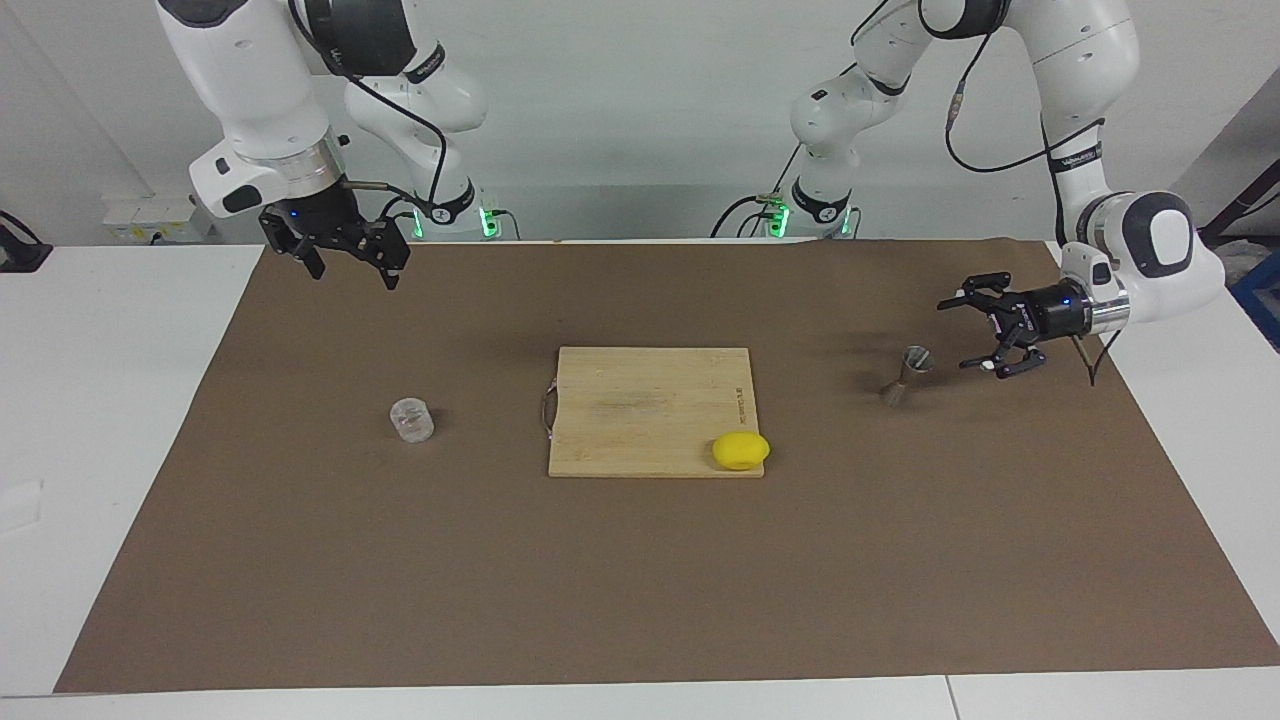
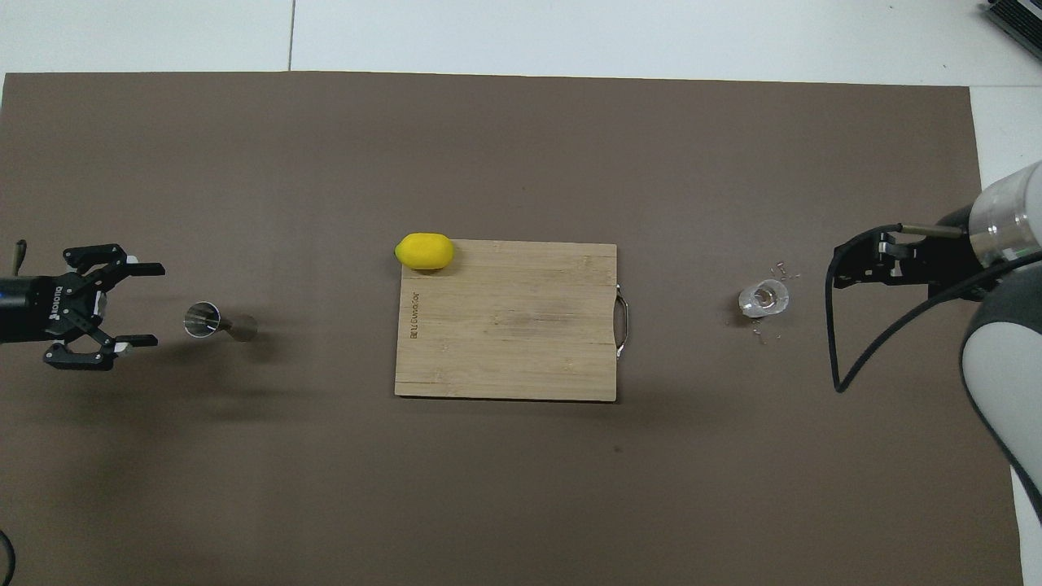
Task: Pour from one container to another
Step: 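Close the left gripper around the small steel cup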
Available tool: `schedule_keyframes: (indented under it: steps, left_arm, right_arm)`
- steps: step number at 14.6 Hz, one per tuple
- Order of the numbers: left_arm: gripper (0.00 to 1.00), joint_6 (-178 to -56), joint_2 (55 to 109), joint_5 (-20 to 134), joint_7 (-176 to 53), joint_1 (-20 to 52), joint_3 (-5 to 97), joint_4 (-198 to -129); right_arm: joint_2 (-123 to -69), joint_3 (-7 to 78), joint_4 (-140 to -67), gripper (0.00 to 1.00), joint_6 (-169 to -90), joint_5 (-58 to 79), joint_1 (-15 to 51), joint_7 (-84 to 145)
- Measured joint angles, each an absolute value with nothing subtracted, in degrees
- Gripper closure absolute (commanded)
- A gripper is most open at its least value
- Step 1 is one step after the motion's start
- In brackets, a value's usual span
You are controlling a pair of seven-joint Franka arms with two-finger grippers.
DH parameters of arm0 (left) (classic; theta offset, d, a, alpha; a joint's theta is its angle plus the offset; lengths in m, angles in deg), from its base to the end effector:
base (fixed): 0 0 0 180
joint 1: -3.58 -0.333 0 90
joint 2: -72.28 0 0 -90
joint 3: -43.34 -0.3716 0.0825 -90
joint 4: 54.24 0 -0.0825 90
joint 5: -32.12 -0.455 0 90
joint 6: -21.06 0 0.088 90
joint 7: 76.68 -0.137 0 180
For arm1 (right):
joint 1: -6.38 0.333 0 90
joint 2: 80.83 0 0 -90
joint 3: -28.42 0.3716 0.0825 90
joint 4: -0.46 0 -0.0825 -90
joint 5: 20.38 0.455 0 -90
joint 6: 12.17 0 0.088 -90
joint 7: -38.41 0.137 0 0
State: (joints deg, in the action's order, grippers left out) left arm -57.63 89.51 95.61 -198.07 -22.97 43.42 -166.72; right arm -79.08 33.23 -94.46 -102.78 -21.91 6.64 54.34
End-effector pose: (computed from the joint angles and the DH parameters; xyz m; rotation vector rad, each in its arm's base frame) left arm 0.5923 0.1434 0.3463 1.4891 -1.1599 0.9434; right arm 0.6097 0.0512 0.6234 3.0903 -0.2925 -0.0601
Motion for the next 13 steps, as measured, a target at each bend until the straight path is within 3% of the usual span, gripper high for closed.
schedule_keyframes:
  steps: [9, 13]
  left_arm:
    - [0.0, -56.7, 97.6, 99.4, -209.6, -24.5, 43.7, -170.0]
    - [0.0, -56.5, 98.6, 99.7, -210.9, -24.5, 43.9, -170.0]
  right_arm:
    - [-79.1, 33.2, -94.5, 0.0, -102.8, -21.9, 6.6, 54.3]
    - [-79.1, 33.2, -94.5, 0.0, -102.8, -21.9, 6.6, 54.3]
